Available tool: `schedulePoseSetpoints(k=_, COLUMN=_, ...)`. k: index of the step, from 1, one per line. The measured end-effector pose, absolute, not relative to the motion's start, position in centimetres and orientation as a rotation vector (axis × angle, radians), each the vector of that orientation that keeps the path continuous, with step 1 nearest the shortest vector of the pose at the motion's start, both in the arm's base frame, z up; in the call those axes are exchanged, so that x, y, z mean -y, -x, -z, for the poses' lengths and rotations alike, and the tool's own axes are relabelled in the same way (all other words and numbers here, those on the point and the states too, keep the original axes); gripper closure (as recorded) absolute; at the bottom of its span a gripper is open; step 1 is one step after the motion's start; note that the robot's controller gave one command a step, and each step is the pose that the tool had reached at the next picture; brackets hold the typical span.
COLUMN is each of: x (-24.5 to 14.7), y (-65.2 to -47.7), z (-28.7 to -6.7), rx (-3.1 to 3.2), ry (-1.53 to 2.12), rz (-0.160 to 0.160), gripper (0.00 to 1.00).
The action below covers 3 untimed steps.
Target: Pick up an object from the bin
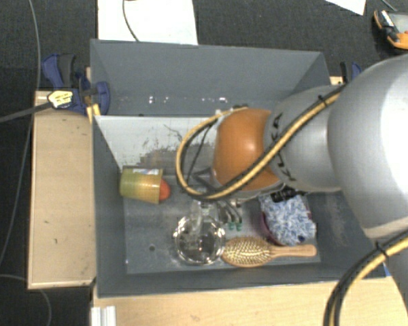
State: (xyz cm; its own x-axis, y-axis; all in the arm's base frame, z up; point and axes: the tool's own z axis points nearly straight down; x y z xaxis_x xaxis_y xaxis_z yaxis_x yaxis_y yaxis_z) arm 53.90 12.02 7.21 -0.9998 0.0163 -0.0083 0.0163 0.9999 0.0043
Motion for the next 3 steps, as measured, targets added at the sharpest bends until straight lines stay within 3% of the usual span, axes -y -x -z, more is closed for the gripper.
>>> schedulePoseSetpoints(k=1, x=-12.0, y=-53.9, z=-7.2, rx=-3.133, ry=-0.027, rz=-0.007, gripper=1.00)
schedulePoseSetpoints(k=2, x=-15.2, y=-53.6, z=-7.2, rx=-3.131, ry=-0.043, rz=-0.001, gripper=1.00)
schedulePoseSetpoints(k=3, x=-14.2, y=-58.4, z=-9.6, rx=-3.116, ry=0.222, rz=0.002, gripper=1.00)
